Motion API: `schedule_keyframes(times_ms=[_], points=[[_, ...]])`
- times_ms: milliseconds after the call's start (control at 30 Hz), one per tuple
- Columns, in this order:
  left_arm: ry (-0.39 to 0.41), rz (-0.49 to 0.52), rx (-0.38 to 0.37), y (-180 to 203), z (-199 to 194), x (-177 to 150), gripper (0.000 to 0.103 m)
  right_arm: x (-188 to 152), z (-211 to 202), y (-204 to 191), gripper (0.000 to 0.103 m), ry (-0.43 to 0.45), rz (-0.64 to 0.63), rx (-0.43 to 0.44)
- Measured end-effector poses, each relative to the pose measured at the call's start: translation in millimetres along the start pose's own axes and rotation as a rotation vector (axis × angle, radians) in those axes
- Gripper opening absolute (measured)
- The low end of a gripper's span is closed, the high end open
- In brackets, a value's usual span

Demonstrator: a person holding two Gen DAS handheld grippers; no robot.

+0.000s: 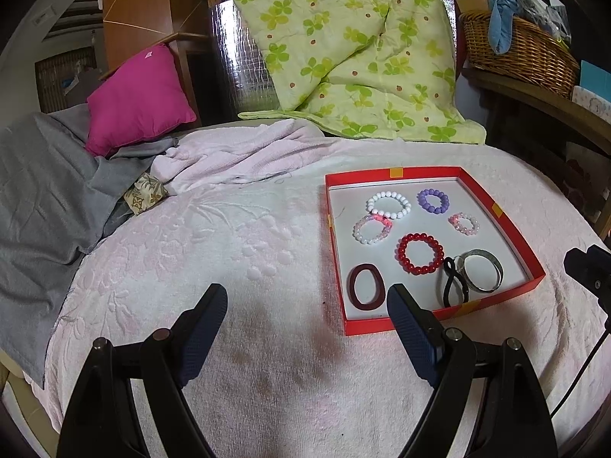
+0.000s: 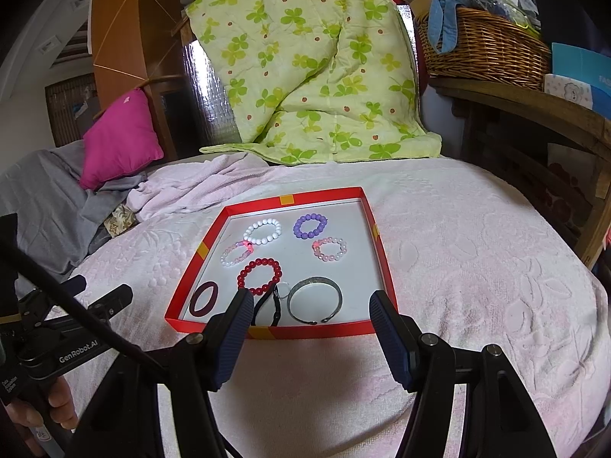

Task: Organize jewelry

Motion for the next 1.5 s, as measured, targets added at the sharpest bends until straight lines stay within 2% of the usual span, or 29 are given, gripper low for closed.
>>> schedule_keyframes(times_ms=[1500], points=[[-0.023,0.018,0.016,-0.9,5.8,-2.9,0.086,-3.2,0.4,2.6,0.067,-0.006,0.007,0.000]])
Point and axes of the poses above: each gripper's, at about its wrist camera, not at the fingertips, and z roughly the way its jaws point, y to its right, x to its top, the point moved 9 cm from there along z, roughly the way its jaws point, and after that the axes turned 1 degree about -z, right-handed, at the moved point
